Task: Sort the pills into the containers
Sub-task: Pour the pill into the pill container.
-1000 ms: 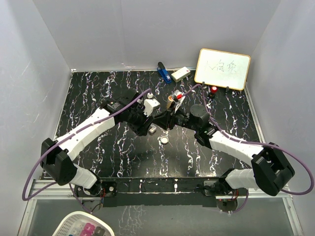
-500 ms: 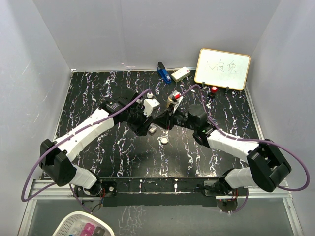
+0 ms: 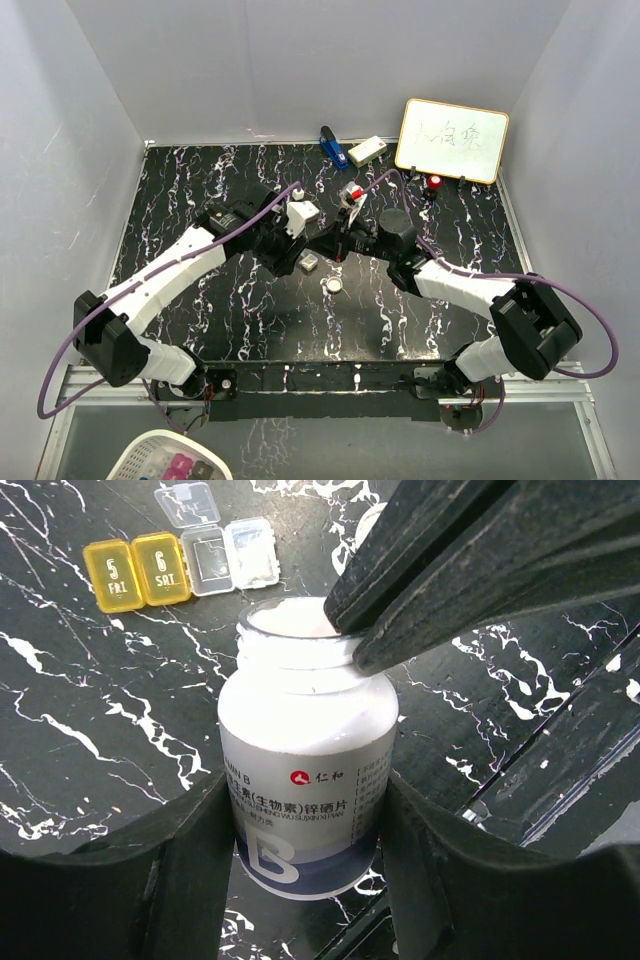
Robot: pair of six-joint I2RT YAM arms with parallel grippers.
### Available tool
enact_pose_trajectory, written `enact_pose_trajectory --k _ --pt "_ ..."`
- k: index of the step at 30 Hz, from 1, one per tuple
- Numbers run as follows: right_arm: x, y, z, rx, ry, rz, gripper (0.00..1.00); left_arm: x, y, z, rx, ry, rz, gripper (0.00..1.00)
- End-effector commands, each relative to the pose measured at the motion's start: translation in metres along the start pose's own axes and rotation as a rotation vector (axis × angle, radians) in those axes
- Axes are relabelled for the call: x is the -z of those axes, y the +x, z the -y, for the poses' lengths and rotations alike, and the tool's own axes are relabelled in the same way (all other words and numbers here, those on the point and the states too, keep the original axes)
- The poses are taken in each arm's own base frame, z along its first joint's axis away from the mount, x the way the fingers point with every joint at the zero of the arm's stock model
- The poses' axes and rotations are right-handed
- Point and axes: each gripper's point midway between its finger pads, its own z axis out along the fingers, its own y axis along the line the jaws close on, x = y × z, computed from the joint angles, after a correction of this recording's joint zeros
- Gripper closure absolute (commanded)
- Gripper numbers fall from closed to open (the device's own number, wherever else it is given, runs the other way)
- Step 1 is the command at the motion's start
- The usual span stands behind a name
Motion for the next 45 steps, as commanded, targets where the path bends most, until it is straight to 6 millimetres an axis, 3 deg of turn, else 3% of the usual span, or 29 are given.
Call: enact_pose_trajectory --k 1,14,34,45 --pt "-0.008 -0.013 -0.006 0.019 -0.031 0.024 1.0 0.028 -0.036 0.001 -0.017 -0.025 0.196 1.0" --pt "-0.013 -0.005 0.012 0.021 0.038 -0.006 1.0 0.036 -0.038 0.0 -0.015 -0.04 0.214 1.0" --pt "-0.017 0.007 0.022 0.023 0.08 -0.041 1.0 0.042 -0.041 -0.013 0.0 -0.121 0.233 1.0" --pt "-0.017 0.002 0.018 0.034 0.08 -0.035 0.98 0.026 -0.025 -0.026 0.027 -0.189 0.188 1.0"
